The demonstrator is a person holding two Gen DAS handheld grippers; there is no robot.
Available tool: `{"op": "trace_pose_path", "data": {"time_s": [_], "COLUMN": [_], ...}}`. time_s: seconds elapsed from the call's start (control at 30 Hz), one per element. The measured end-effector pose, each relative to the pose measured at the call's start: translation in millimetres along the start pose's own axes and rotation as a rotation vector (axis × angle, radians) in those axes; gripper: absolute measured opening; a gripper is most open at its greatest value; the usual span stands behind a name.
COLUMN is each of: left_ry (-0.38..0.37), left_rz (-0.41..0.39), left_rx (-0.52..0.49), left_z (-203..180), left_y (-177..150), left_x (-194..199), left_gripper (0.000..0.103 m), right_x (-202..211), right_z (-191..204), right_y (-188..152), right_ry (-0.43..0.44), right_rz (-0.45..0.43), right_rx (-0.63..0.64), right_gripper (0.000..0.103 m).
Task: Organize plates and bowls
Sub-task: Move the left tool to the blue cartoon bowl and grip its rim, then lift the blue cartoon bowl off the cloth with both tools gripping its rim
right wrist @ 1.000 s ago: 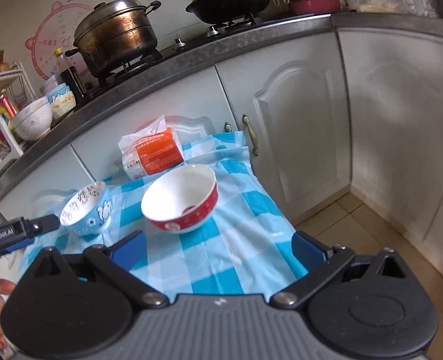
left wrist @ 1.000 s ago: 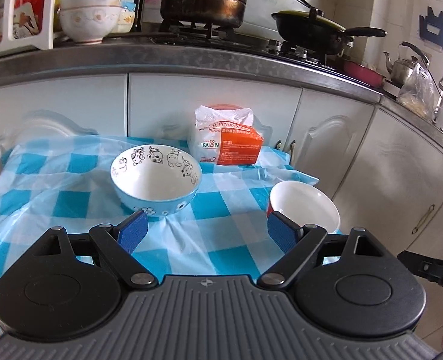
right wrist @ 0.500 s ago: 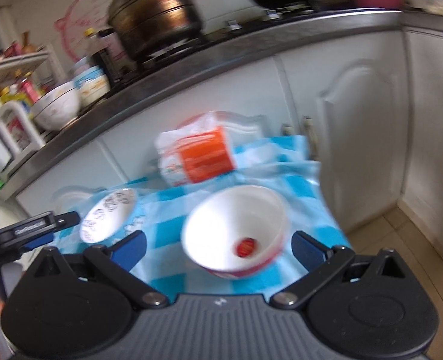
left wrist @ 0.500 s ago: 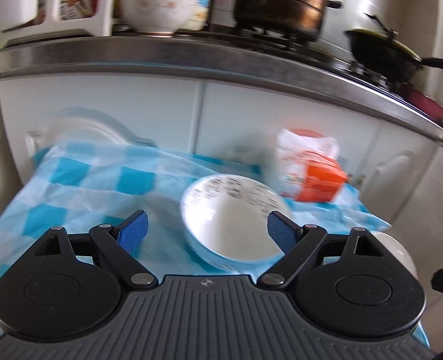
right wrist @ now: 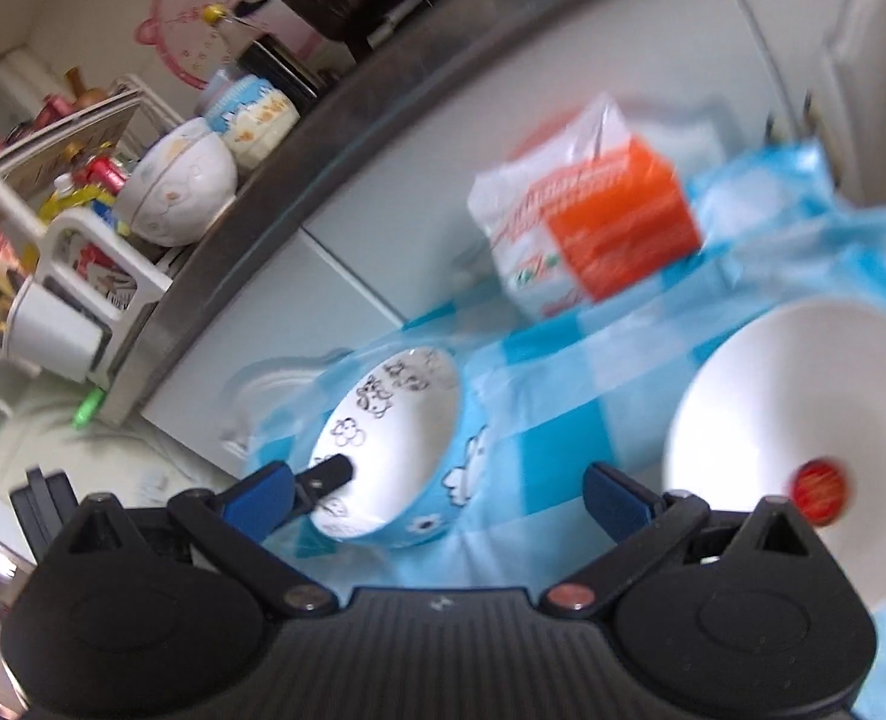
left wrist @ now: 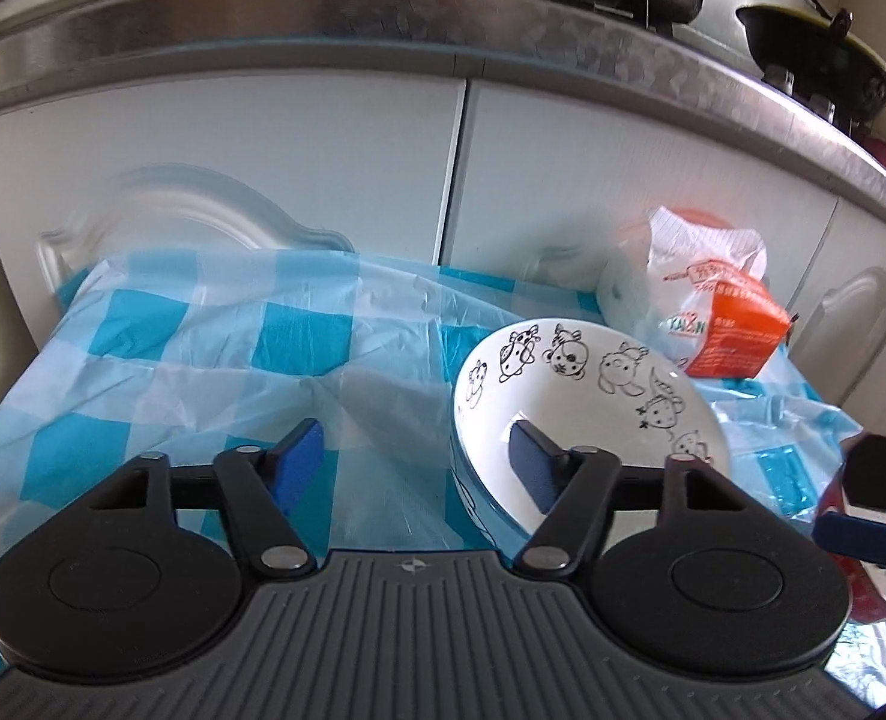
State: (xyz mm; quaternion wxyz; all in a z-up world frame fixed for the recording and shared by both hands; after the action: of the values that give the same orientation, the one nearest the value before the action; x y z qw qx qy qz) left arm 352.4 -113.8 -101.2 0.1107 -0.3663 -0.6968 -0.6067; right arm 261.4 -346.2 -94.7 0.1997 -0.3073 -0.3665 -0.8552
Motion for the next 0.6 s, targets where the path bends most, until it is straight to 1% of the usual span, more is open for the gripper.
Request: {"op": "trace_pose_path", "data": {"time_s": [0.03,0.1,0.13,0.2,0.27,0.3,0.33,0.4,0.43,0.5,0.57,0.6], "left_ry": [-0.004,-0.014,-0.019,-0.035,-0.051,-0.062,-0.068,-0.072,-0.075,-0.082,-0.089,-0.093], "left_rz": [0.007,0.026,0.036,0.053,0.069,0.073,0.076,0.078,0.079,0.079,0.082,0.084], "left_rx": [0.001,0.011,0.024,0.053,0.078,0.090,0.096,0.089,0.083,0.076,0.075,0.074], "left_z": [0.4,1.7,3.2,5.7,8.4,9.1,9.3,8.2,7.0,4.5,2.3,1.5], "left_y": [-0.4,-2.0,-2.9,-5.1,-7.3,-7.5,-7.4,-7.3,-7.2,-7.1,-7.1,-6.8], "left_x": [-3.1,-10.4,-14.7,-20.0,-24.9,-26.2,-27.1,-27.7,-28.0,-28.4,-28.3,-30.6], "left_gripper": [0.077,0.069,0.067,0.057,0.054,0.054,0.053,0.049,0.047,0.040,0.035,0.033], "right_x": [-6.2,-13.0,-15.4,-18.6,-22.3,-23.3,-25.0,-30.3,-32.5,-36.9,-42.3,-45.2], "right_z": [1.5,4.9,7.3,11.6,14.8,17.2,20.4,24.9,26.3,27.1,26.6,26.4], "right_y": [0.3,4.4,6.9,11.0,14.7,16.0,15.9,13.9,12.9,11.8,10.5,9.3], "right_ry": [0.007,-0.011,-0.014,-0.009,-0.020,-0.019,-0.002,0.021,0.013,-0.010,-0.005,-0.007], "right_rz": [0.011,-0.010,-0.017,-0.023,-0.040,-0.045,-0.039,-0.020,-0.019,-0.023,-0.015,-0.008], "right_rx": [-0.012,-0.003,0.006,0.007,0.027,0.044,0.056,0.060,0.071,0.085,0.076,0.075], "right_gripper": [0.100,0.099,0.097,0.096,0.095,0.090,0.083,0.081,0.081,0.079,0.077,0.074]}}
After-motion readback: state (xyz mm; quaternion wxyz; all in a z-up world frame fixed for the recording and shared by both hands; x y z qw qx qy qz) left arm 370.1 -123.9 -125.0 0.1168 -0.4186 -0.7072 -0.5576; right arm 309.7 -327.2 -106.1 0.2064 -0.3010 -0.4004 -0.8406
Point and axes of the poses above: each gripper's, at about its wrist camera, not at the fingertips, and x roughly against the way its jaws point, z to its left, y to its top, the point moved 9 cm from there along -x, roughly the way its jaws point, and after that the axes turned 14 degrees about -y, right-handed, at the moved point
